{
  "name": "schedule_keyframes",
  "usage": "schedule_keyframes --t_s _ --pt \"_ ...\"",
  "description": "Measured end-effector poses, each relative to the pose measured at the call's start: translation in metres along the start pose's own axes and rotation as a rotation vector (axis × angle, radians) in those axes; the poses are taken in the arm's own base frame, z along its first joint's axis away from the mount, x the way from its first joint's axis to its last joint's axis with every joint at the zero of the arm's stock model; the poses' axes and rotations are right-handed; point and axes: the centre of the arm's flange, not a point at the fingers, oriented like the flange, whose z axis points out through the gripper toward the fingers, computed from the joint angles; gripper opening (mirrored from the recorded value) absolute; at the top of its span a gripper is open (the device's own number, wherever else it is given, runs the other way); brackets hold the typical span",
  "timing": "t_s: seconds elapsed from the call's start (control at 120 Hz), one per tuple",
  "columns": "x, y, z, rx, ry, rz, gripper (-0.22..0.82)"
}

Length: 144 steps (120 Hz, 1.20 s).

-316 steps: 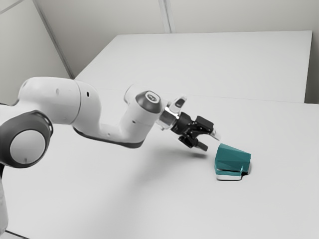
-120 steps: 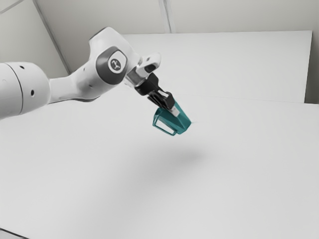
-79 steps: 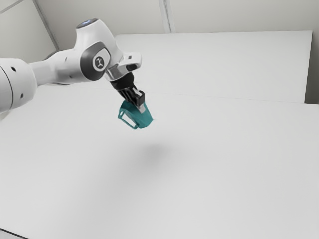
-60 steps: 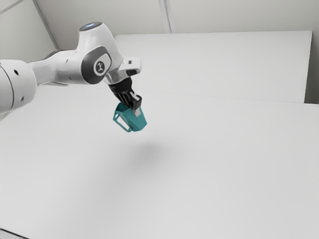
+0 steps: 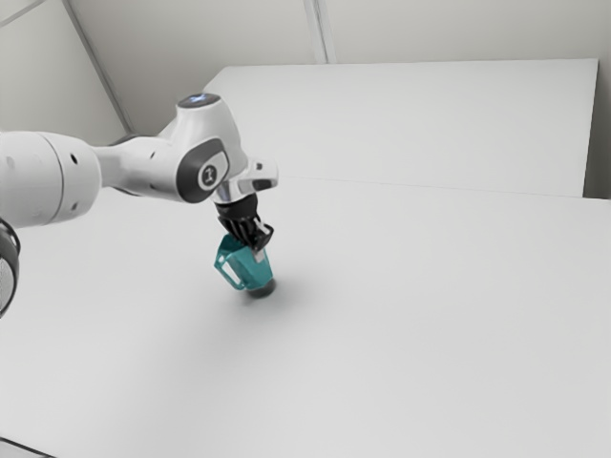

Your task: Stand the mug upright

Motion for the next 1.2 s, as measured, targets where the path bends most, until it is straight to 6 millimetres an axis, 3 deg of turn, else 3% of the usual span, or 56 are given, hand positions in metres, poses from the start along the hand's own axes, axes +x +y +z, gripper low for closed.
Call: schedule_keyframes --t_s 0.2,0.433,0.533,0.658,0.867,1.008,1.092,1.2 --pt "0.003 -0.001 0.017 -0.001 -0.016 -0.018 -0.14" --pt "0.003 0.000 0.010 -0.007 0.002 -0.029 0.30" --pt "0.001 0.001 -0.016 -0.007 0.044 -0.033 0.42" --pt "-0.004 0.004 -0.065 -0.007 0.122 -0.036 0.50" --pt "0.009 0.000 -0.144 -0.010 0.202 -0.041 0.57" --pt "0.009 -0.019 -0.206 -0.006 0.216 -0.066 0.58" --pt "0.001 -0.031 -0.218 -0.012 0.192 -0.086 0.59" --pt "-0.006 -0.035 -0.220 -0.022 0.156 -0.095 0.60"
